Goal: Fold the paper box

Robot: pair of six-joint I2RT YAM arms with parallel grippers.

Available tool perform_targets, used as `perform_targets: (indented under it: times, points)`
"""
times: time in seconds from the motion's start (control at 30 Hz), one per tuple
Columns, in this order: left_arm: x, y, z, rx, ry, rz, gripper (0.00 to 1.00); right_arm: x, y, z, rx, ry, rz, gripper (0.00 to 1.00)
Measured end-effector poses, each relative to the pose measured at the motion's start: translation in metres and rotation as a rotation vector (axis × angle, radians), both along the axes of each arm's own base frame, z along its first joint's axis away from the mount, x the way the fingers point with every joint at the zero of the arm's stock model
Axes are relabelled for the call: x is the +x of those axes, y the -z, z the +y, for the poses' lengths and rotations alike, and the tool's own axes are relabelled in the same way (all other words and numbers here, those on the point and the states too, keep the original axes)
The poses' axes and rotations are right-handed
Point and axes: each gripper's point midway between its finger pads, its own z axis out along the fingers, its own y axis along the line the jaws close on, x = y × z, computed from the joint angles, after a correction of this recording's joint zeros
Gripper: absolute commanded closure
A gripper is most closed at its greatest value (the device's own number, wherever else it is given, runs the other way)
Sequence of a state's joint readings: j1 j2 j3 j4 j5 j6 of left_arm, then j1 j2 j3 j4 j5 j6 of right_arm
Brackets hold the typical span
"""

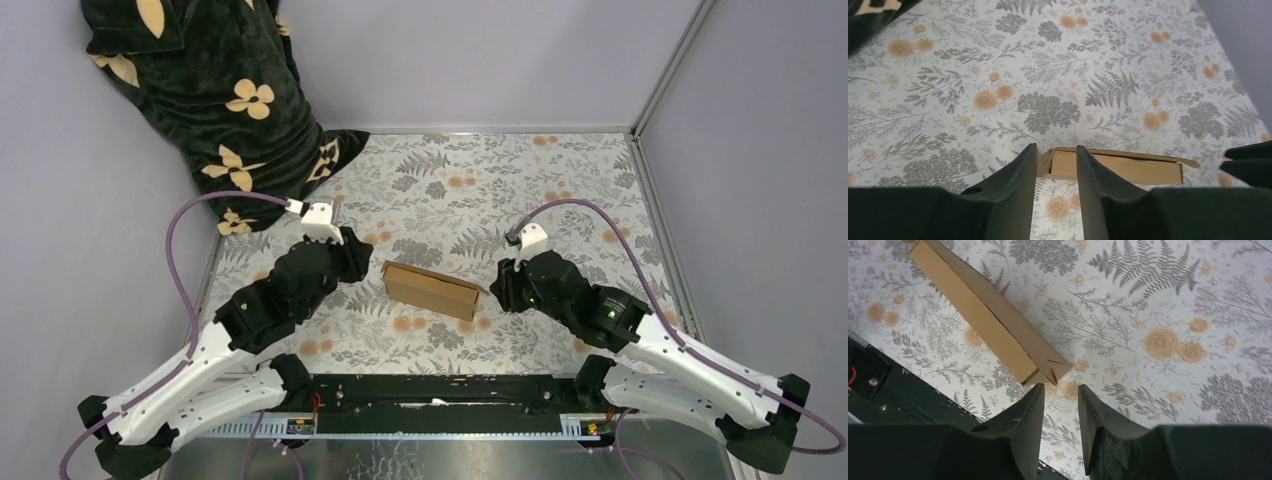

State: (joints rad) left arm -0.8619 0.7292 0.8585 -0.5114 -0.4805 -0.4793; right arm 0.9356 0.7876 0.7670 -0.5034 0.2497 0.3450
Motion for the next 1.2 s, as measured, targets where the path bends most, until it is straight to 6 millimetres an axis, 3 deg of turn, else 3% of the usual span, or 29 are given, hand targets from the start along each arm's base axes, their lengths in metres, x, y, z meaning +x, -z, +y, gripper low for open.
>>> perform_targets:
  times: [0.17, 0.27, 0.53, 0.83, 1.2]
  points:
    - [0.000, -0.007, 0.000, -0.018, 0.016, -0.024, 0.26, -0.005, 0.013, 0.023, -0.047, -0.082, 0.011, 0.62]
    - [0.005, -0.003, 0.001, -0.010, 0.003, -0.011, 0.20, -0.009, 0.019, 0.028, -0.079, -0.115, 0.012, 0.63]
    - [0.021, 0.029, 0.007, 0.049, -0.046, 0.076, 0.23, -0.003, 0.005, 0.019, -0.077, -0.094, -0.063, 0.64]
    - [0.023, 0.036, -0.001, 0.043, -0.018, 0.100, 0.37, 0.002, 0.012, 0.020, -0.127, -0.109, -0.075, 0.68]
    - [0.020, 0.050, -0.015, 0.037, 0.044, 0.136, 0.42, 0.002, 0.010, 0.024, -0.120, -0.128, -0.083, 0.68]
